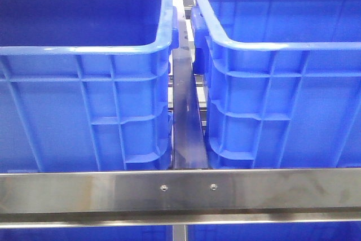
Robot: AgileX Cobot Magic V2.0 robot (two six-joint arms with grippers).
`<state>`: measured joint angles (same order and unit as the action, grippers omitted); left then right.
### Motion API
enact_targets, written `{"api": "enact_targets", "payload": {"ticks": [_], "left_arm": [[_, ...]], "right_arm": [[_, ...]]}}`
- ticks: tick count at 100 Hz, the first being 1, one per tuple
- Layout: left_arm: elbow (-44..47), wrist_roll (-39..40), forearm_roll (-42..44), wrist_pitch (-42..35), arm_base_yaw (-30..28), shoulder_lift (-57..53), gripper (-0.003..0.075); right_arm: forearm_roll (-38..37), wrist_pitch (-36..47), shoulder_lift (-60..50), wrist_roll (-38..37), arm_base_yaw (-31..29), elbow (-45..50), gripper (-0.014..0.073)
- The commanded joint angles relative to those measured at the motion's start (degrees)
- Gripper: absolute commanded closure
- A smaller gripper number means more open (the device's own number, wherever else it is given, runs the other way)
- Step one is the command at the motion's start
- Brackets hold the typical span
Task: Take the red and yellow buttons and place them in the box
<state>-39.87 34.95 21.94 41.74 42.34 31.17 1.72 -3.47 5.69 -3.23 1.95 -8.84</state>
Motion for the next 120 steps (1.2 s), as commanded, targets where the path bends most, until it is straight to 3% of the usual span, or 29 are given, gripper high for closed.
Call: {"api": "enact_targets", "payload": {"ticks": [1, 40, 120], "left_arm": [[-1.45, 0.35, 1.23, -4.09, 0.27, 0.23, 0.0739], [-1.45, 0.35, 1.23, -3.98, 0.27, 0.23, 0.0739], [-1.45, 0.35, 1.23, -3.98, 0.27, 0.23, 0.0739]], "right_arm": [[-0.82, 5.32, -2.62, -0.27, 0.16, 0.93, 0.0662], [-0.84, 13.02, -7.49, -2.39, 0.16, 10.33, 0.0662], [-0.84, 12.92, -7.49, -2.75, 0.16, 10.40, 0.0662]]}}
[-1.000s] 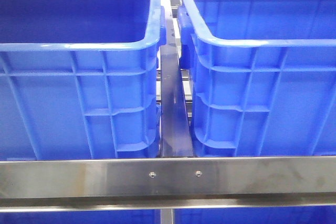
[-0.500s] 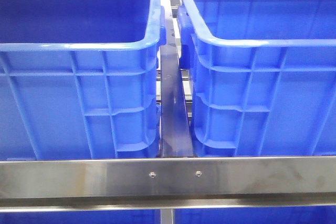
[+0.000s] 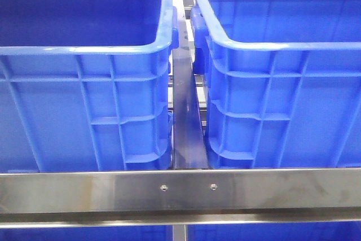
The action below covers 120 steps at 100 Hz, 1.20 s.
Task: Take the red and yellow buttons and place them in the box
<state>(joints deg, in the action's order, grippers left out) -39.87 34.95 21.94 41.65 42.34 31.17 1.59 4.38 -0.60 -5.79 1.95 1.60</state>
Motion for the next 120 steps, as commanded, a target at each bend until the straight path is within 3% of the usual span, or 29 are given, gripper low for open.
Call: {"api": "enact_targets", "payload": {"ticks": [1, 55, 87, 120], "left_arm": [[-1.45, 0.35, 1.23, -3.89, 0.27, 0.23, 0.0739], [-1.45, 0.35, 1.33, -3.89, 0.27, 0.23, 0.0739], [-1.45, 0.23, 8.01, -6.18, 0.27, 0.23, 0.0739], [2.77, -11.06, 4.21, -18.42, -8.95, -3.26, 0.0739]], "right_arm": [[-0.70, 5.07, -1.20, -0.19, 0.16, -0.05, 0.0662], [-0.70, 5.11, -1.20, -0.19, 0.16, -0.05, 0.0662], [-0.70, 5.11, -1.20, -0.19, 0.16, -0.05, 0.0662], [-0.70, 5.11, -1.20, -0.19, 0.16, -0.05, 0.0662]]}}
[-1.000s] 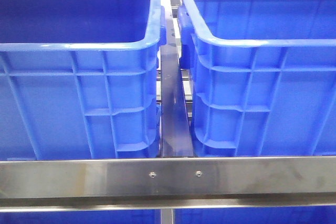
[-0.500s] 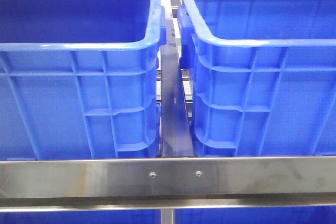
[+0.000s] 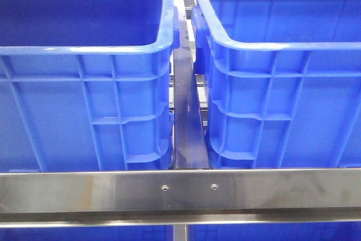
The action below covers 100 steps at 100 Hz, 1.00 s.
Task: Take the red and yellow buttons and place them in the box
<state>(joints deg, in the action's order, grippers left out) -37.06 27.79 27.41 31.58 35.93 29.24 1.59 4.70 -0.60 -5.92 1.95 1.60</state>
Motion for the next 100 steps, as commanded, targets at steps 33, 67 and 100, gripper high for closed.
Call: {"api": "enact_targets", "payload": {"ticks": [33, 67, 100], "left_arm": [[11.76, -22.79, -15.79, -21.22, -16.13, -13.72, 0.0739], [22.95, -27.08, -21.43, -23.70, -30.50, -26.88, 0.0739], [34.07, -27.20, -23.94, -32.03, -35.01, -31.44, 0.0739]], "right_arm": [[-0.70, 4.79, -1.20, -0.06, 0.16, -0.05, 0.0662], [-0.70, 4.79, -1.20, -0.06, 0.16, -0.05, 0.0662], [-0.70, 4.79, -1.20, -0.06, 0.16, -0.05, 0.0662]]}}
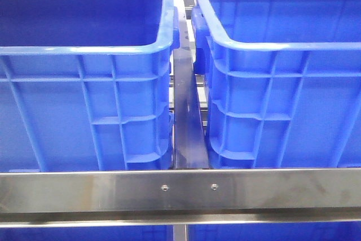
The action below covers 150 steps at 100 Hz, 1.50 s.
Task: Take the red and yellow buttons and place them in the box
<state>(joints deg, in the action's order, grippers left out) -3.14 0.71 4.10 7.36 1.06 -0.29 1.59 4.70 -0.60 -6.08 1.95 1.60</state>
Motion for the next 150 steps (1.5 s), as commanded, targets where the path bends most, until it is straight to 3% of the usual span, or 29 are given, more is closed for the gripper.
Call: {"api": "enact_targets", "payload": {"ticks": [1, 18, 150], "left_arm": [[0.51, -0.12, -0.63, -8.08, -0.14, -1.90, 0.0739], [3.56, -0.12, -0.63, -13.65, -0.14, -1.90, 0.0739], [3.56, -0.12, -0.63, -12.42, -0.14, -1.90, 0.0739]], "right_arm": [[-0.70, 4.79, -1.20, 0.09, 0.16, -0.05, 0.0662], [-0.70, 4.83, -1.20, 0.09, 0.16, -0.05, 0.0662], [-0.70, 4.83, -1.20, 0.09, 0.16, -0.05, 0.0662]]}}
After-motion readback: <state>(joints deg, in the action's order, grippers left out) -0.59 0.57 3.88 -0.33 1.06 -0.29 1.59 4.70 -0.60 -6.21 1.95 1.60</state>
